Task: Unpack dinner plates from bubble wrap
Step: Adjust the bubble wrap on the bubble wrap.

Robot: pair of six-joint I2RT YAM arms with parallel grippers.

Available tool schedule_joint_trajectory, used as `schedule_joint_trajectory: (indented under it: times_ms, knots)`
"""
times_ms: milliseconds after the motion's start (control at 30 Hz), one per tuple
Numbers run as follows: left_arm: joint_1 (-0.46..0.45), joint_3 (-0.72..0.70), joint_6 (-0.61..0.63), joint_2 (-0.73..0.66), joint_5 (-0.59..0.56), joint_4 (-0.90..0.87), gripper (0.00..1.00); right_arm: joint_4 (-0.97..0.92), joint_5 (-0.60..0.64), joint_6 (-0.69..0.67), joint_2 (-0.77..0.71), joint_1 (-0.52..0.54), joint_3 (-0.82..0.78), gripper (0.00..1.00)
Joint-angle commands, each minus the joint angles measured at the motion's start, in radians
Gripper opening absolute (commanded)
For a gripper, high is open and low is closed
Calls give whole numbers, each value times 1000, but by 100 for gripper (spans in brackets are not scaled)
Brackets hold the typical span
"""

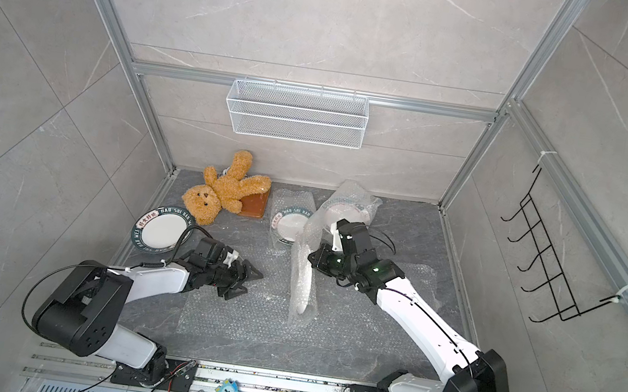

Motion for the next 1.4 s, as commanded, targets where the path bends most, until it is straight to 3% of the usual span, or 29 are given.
schedule_joint_trajectory:
  times_ms: [0, 133, 400, 733, 900, 1200, 1367]
  knots:
    - [9, 20, 27, 23, -46, -52, 81, -124, 54, -56, -22, -33, -14, 15]
    - [9, 33, 29, 28, -46, -57, 82, -209, 114, -67, -30, -44, 7, 26]
    - [8, 100, 64, 9, -28, -117, 82, -307, 189, -69, 13, -88, 15, 35]
    - [-30, 256, 156, -192, 10, -306, 88, -300, 265, -104, 47, -113, -44, 47]
    - [-160, 348, 265, -228, -110, -437, 88, -234, 231, -121, 73, -137, -82, 65]
    - [-469, 467, 390, -145, -418, -597, 88, -144, 184, -76, 95, -192, -166, 67]
    - [-635, 565, 455, -20, -565, -635, 88, -191, 164, -83, 17, -208, -183, 67]
